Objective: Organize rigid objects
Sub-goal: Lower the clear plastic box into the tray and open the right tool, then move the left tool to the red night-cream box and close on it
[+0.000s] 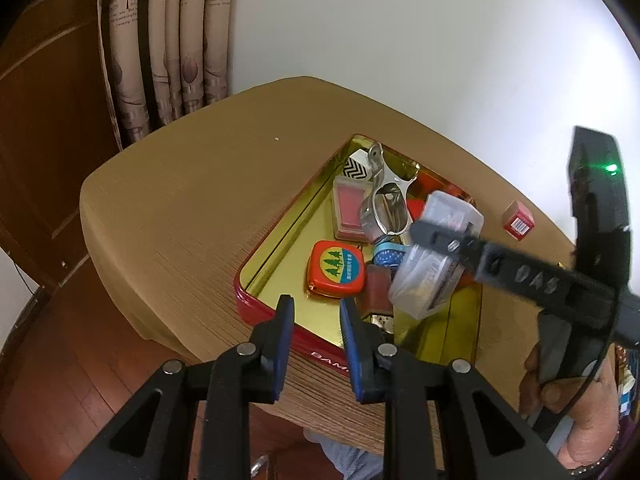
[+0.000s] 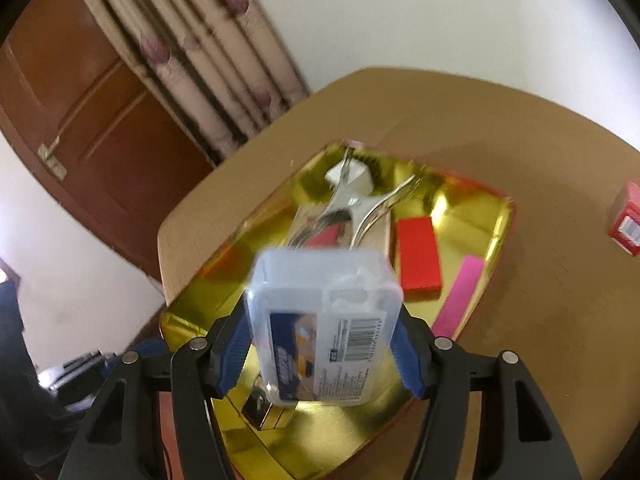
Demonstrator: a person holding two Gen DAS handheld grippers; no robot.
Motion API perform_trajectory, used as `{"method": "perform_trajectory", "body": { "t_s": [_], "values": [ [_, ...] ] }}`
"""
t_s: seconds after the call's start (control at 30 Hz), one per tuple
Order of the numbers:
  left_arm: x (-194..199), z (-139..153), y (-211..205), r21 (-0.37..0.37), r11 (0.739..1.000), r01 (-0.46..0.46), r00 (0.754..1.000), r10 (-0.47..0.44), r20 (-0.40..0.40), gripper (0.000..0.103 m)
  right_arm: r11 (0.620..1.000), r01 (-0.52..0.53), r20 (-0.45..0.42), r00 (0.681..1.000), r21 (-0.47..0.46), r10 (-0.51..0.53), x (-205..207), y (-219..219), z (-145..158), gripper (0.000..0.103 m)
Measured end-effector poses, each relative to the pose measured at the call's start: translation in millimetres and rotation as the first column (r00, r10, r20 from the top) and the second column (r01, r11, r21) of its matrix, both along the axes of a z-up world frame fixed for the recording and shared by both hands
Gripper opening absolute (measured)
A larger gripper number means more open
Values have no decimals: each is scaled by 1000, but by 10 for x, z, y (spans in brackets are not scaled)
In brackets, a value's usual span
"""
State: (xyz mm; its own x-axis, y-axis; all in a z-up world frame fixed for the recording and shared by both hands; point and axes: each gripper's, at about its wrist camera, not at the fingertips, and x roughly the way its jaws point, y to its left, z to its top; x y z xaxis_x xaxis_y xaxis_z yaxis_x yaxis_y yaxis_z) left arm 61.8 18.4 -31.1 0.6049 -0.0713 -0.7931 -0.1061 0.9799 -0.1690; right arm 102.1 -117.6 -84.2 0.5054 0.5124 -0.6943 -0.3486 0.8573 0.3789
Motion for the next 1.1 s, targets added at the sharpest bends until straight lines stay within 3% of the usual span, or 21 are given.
{"method": "perform_trajectory", "body": {
  "t_s": [0.2, 0.3, 0.37, 0.43, 0.53, 0.57, 0.67, 0.83, 0.97, 1.1],
  "values": [
    [-10, -8, -48, 41, 999, 5, 1000, -5, 2, 25, 996, 64, 64, 996, 63, -68, -153, -342, 166, 61],
    [-14, -8, -69, 53, 999, 6, 1000, -7, 3, 25, 992, 127, 107, 986, 20, -128, -375, -598, 170, 64],
    [-21, -5, -88, 59, 998, 6, 1000, -6, 3, 26, 977, 200, 142, 972, -74, -188, -560, -806, 95, 68],
    [-19, -7, -88, 66, 998, 5, 1000, -6, 3, 26, 943, 275, 180, 953, -186, -242, -719, -1009, -16, 72],
    [-22, -16, -106, 82, 997, 6, 1000, -7, 3, 26, 848, 388, 212, 920, -361, -331, -972, -1435, -273, 72],
    [-25, -17, -117, 89, 996, 7, 1000, -7, 3, 27, 799, 432, 226, 901, -419, -369, -1086, -1632, -373, 73],
    [-30, -26, -162, 116, 993, 11, 1000, -11, 0, 29, 701, 506, 240, 861, -503, -449, -1314, -2089, -550, 83],
    [-80, 1, -292, 168, 986, 15, 1000, -14, -4, 31, 613, 621, 271, 775, -488, -570, -1554, -2613, -511, 98],
    [-137, 100, -446, 202, 979, 14, 1000, -18, 21, 33, 583, 635, 232, 752, -507, -617, -1554, -2799, -576, 102],
    [-174, 141, -691, 205, 978, 40, 999, -41, -1, 39, 607, 633, 178, 748, -480, -639, -1546, -2942, -599, 102]
  ]
}}
